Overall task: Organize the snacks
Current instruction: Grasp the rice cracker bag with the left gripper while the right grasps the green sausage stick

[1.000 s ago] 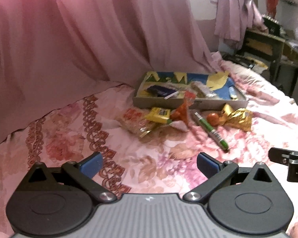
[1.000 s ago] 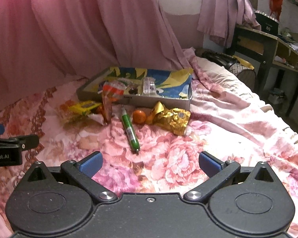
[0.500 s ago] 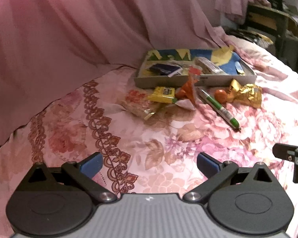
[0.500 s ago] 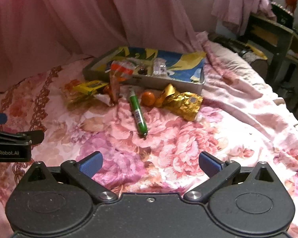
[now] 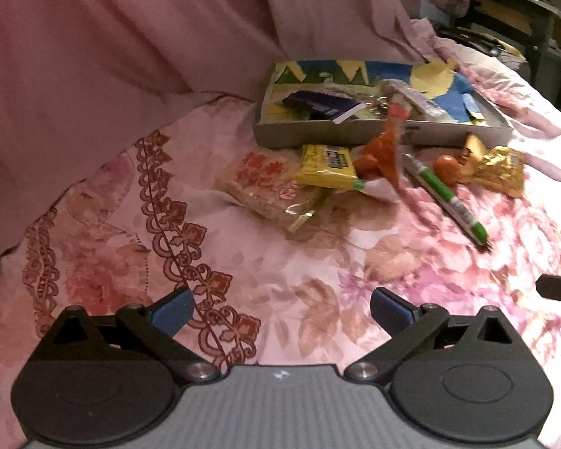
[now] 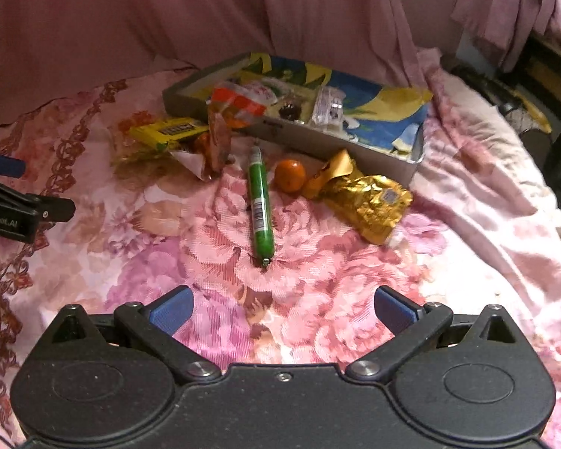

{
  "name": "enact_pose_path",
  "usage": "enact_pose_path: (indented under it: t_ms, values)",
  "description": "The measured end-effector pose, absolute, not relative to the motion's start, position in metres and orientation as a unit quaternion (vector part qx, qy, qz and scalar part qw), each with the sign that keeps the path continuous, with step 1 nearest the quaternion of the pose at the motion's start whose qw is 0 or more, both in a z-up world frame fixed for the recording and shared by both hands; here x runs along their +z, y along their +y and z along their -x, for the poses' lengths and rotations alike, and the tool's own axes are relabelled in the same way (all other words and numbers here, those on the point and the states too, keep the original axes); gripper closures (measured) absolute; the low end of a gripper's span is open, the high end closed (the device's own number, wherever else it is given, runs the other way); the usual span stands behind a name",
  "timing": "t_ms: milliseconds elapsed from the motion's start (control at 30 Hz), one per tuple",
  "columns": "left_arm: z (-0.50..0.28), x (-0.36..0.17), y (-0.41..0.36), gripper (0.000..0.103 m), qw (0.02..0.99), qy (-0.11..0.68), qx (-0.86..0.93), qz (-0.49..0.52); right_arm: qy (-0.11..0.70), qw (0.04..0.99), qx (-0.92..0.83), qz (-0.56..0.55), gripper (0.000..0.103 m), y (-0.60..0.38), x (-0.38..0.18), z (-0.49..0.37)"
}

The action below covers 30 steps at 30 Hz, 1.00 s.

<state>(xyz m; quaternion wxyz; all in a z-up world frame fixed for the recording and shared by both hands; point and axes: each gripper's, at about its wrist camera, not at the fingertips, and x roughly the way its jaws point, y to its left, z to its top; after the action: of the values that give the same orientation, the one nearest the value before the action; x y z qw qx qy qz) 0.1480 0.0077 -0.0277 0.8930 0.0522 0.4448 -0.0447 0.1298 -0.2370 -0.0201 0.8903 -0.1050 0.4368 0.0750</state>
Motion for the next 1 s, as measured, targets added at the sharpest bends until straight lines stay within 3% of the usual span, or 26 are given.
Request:
enact_pose_path:
  t_ms: [600,1000]
  values:
    - [-0.214,-0.06,0.026,0.0,0.887,0.453,-0.088,0.028,0.442,0.889,0.082,0.088,0.001,-0.227,-0.047,-0.191]
    - [-0.223,-0.069,0.077,0.001,0.86,0.452,-0.05,0.23,0.459,0.885,0.076,0.009,0.001,-0.242,-0.059,-0.204]
